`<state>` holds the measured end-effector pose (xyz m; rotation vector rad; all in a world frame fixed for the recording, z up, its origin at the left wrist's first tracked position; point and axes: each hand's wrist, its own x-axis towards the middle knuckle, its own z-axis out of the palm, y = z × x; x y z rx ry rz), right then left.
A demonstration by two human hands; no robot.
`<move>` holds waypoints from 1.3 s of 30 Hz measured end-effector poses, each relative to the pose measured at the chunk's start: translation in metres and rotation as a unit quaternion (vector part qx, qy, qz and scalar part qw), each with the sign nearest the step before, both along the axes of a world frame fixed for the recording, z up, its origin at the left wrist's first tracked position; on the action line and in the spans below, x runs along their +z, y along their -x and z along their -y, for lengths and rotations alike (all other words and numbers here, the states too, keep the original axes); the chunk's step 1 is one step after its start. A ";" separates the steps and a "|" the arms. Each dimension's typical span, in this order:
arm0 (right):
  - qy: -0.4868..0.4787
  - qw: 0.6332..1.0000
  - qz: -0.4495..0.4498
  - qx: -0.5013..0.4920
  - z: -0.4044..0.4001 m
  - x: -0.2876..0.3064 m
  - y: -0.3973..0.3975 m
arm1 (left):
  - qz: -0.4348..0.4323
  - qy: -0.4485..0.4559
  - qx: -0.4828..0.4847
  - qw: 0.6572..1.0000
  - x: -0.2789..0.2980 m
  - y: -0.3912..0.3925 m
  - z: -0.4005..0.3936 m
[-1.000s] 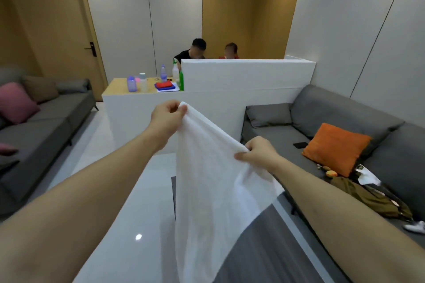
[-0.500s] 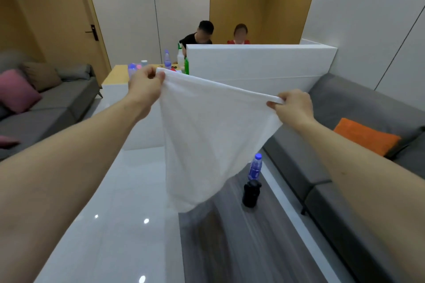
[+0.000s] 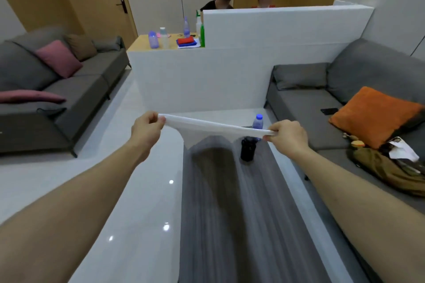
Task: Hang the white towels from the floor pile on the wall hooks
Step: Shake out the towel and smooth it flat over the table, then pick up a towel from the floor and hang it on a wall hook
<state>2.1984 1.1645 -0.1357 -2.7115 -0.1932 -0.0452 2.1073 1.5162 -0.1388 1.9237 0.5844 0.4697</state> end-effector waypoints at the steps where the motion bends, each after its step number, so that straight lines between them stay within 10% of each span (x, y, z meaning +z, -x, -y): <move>1: -0.009 1.000 -0.018 0.008 0.011 -0.013 0.015 | -0.023 0.008 0.001 1.000 -0.014 0.020 0.012; 25: 0.080 0.947 -0.307 -0.044 0.189 -0.268 0.424 | -0.351 0.089 -0.063 0.930 -0.270 0.427 0.170; 39: -0.002 0.965 -0.260 -0.039 0.152 -0.269 0.274 | -0.325 0.090 -0.007 0.941 -0.266 0.286 0.139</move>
